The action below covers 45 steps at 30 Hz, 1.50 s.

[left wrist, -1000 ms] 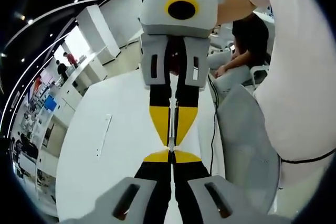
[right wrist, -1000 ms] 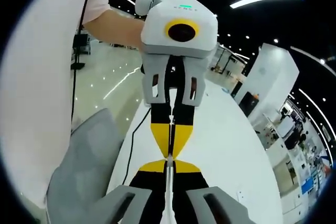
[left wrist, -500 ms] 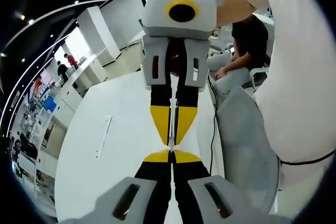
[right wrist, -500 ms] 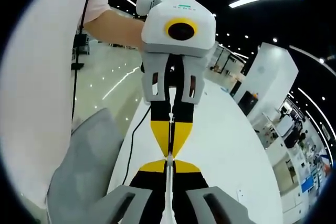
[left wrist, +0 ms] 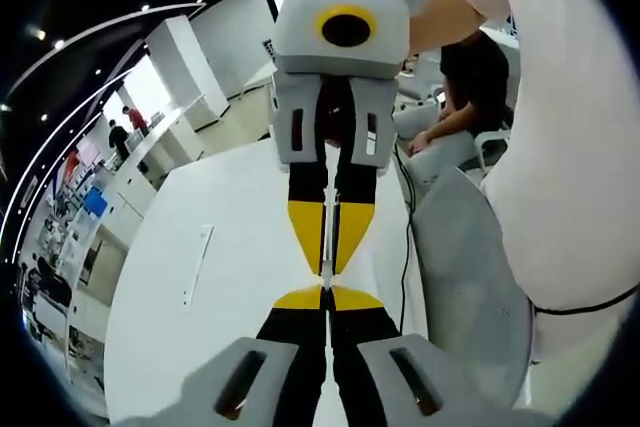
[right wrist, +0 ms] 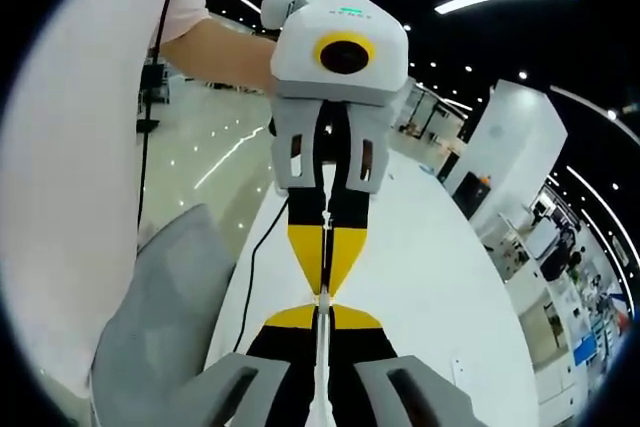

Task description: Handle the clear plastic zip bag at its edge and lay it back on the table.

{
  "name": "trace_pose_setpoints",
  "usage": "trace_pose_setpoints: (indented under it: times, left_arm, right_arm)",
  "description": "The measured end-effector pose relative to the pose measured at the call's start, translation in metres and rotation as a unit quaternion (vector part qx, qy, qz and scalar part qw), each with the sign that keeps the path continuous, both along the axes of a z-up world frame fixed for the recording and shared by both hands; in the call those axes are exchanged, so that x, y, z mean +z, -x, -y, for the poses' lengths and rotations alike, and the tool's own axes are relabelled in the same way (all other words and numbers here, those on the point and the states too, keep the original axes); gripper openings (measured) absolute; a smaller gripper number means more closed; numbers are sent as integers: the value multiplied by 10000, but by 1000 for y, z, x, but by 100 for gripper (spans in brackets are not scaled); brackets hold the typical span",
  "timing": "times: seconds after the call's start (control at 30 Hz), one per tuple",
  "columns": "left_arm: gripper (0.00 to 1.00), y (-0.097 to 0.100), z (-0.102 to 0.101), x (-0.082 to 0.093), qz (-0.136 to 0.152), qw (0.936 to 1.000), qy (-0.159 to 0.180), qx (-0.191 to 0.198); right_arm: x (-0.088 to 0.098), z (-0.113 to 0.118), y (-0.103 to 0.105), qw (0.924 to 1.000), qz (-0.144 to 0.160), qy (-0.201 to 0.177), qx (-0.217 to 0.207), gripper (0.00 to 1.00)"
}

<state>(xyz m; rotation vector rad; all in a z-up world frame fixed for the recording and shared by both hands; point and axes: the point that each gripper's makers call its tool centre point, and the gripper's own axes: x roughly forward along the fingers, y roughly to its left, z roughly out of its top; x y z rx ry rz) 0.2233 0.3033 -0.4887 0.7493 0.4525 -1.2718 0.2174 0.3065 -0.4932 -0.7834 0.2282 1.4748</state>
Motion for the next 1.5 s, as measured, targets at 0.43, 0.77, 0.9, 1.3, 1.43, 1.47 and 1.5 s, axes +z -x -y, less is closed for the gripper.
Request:
trace_pose_setpoints:
  times: [0.43,0.77,0.9,1.3,1.43,1.47,1.5]
  left_arm:
    - [0,-2,-4,1,18,10000,-12,38]
    - [0,-3,-2,0,-6,10000,16,54]
    - [0,-4,-1,-2,0,10000,-19,55]
    - [0,-4,0,3,10,9999,84,77]
    - [0,-4,1,4,6,9999,108,77]
    - [0,-4,1,4,4,9999,110,74]
    - [0,-3,1,4,5,9999,116,72]
  right_arm:
    - [0,2,-2,9999,-40,-66,-90,0]
    - [7,-8,1,9995,-172,-253,-82,3]
    - [7,-10,0,9996,-156,-224,-41,2]
    - [6,-8,-1,9998,-121,-170,-45,1]
    - [6,-7,-1,9998,-122,-174,-46,0]
    - [6,-8,-1,9998,-111,-178,-32,0]
    - [6,-8,-1,9998,-106,-176,-27,0]
